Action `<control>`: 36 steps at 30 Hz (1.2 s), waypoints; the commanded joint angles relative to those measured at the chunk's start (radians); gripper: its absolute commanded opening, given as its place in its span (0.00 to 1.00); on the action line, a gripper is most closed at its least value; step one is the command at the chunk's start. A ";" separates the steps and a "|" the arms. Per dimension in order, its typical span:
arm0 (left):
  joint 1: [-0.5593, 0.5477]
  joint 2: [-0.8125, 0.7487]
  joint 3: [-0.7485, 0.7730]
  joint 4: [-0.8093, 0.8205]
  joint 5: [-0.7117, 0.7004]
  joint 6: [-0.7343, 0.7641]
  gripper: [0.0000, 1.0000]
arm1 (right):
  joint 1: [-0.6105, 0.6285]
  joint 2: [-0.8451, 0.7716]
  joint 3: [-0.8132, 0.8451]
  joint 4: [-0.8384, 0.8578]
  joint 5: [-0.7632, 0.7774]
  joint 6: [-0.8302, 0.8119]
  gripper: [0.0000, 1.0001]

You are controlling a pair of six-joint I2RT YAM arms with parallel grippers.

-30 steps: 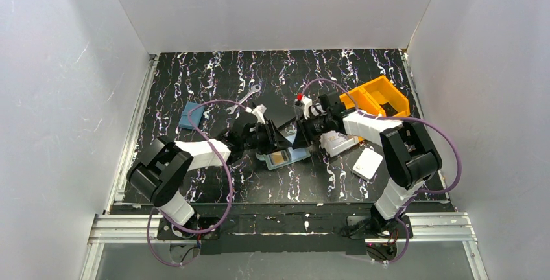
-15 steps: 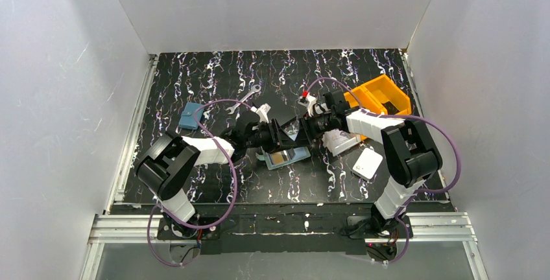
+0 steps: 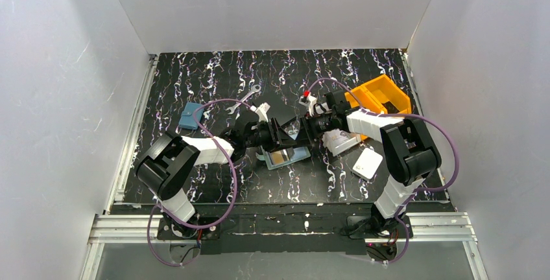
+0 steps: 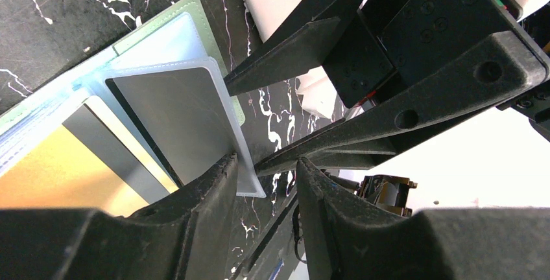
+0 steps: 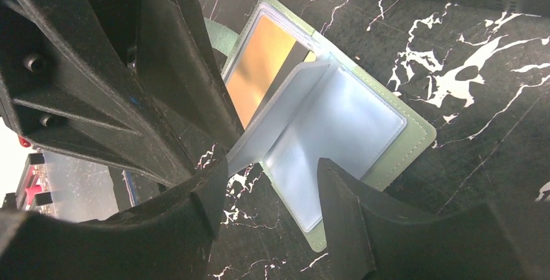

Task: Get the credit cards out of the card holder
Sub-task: Remove the credit card from the card holder.

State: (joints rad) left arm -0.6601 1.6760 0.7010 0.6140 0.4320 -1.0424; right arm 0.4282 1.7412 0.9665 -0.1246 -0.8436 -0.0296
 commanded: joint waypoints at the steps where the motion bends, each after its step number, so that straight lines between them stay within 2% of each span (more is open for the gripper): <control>1: 0.013 -0.020 -0.006 0.025 -0.033 0.001 0.37 | 0.006 -0.011 -0.001 0.000 -0.118 -0.003 0.63; 19: 0.024 -0.034 -0.053 0.060 -0.037 -0.018 0.37 | 0.027 0.059 0.010 -0.013 -0.174 0.002 0.65; 36: 0.047 -0.191 -0.193 0.068 -0.096 -0.015 0.38 | 0.034 0.063 -0.001 0.006 0.022 0.060 0.23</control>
State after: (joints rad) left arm -0.6163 1.5425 0.5304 0.6666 0.3614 -1.0668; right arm 0.4541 1.8065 0.9665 -0.1253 -0.8837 0.0128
